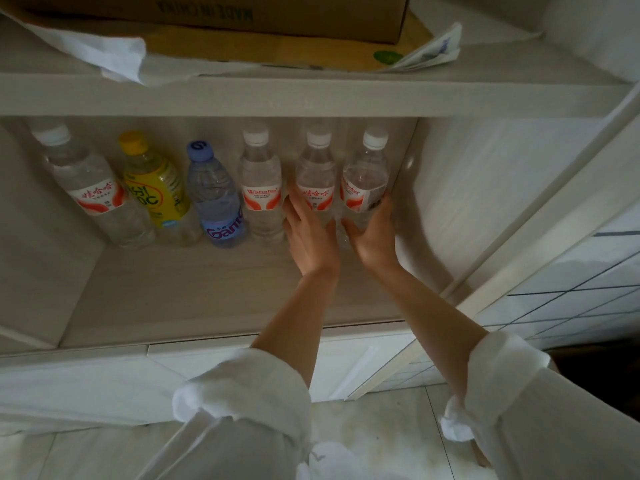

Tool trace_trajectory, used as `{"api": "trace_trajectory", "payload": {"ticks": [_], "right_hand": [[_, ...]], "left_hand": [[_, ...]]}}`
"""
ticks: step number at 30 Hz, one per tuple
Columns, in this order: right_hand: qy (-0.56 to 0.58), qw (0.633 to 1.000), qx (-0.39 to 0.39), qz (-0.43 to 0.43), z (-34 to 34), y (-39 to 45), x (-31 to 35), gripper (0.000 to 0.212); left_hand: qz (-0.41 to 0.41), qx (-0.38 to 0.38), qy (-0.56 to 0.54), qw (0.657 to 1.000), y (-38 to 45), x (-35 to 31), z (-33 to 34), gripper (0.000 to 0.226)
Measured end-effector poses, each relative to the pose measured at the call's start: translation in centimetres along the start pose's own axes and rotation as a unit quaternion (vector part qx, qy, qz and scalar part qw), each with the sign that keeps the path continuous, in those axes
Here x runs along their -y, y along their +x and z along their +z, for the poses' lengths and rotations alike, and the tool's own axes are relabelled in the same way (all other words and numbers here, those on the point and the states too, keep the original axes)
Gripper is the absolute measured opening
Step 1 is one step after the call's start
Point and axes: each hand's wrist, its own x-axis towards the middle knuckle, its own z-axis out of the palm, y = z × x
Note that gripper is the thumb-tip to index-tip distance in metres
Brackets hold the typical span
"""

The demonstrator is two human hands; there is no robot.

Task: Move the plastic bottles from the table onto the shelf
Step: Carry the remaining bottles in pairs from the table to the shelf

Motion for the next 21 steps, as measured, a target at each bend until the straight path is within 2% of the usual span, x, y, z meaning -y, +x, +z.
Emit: {"api": "trace_trajectory", "payload": {"ticks": [5,11,17,21], "right_hand": [[0.017,1.000,-0.008,0.008,0.2,-0.4,0.2,0.086],[-0.039,0.999,-0.009,0.024,-0.5,-1.4,0.1,0.082],[-0.036,0.997,0.022,0.068,-2.9,-5.9,1.1,0.068],[-0.040,0.996,0.055,0.053,-4.1,-9.3,1.4,0.057]], "left_hand": [[-0.006,0.034,-0.025,0.999,-0.6,1.1,-0.5,0.108],[0.027,0.084,-0.037,0.995,-2.1,2.9,-1.8,0.097],[0.047,0.071,-0.025,0.996,-3.2,2.6,-4.0,0.079],[0.051,0.047,-0.019,0.997,-4.8,2.6,-5.3,0.062]]}}
